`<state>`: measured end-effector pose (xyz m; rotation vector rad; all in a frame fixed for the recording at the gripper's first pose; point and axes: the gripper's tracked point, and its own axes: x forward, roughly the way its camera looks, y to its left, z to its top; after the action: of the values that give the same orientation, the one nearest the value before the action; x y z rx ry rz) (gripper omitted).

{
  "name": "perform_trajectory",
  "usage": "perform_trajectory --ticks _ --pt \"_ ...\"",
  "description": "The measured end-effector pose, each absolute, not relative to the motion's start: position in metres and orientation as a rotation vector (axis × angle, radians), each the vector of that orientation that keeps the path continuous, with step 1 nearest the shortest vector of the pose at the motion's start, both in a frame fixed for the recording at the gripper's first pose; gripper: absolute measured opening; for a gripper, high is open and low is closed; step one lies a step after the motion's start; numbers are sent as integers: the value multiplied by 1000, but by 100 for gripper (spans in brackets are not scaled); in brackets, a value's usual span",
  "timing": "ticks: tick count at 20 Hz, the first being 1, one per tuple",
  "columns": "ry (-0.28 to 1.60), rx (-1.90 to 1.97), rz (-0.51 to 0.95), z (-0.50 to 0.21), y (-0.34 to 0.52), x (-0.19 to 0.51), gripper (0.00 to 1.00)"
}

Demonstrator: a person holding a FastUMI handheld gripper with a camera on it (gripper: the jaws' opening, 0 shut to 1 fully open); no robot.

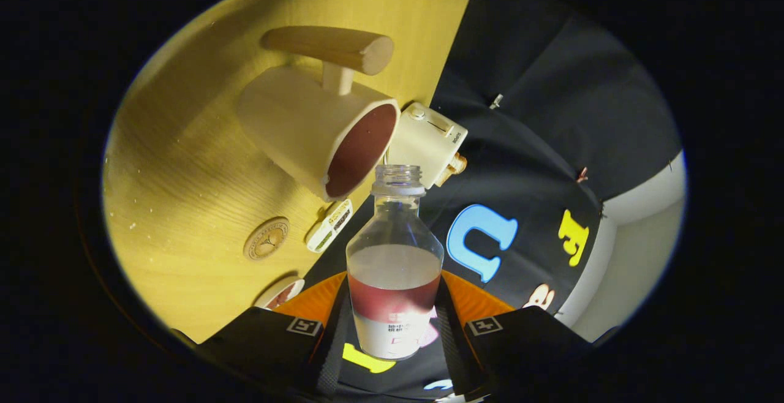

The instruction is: Take the bottle from table, then pour the juice into the cup, finally place the bottle on the coaster

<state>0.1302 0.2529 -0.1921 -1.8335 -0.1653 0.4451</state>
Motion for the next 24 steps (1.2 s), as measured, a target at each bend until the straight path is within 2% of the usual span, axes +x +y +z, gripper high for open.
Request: perform_trajectory --ticks 10,13,21,24 --pt "161 -1119 446 -232 243 111 71" --pt "239 -791 519 -241 258 103 71" --pt "316 -227 562 -234 258 90 72" --pt "277 -82 544 -211 242 106 72"
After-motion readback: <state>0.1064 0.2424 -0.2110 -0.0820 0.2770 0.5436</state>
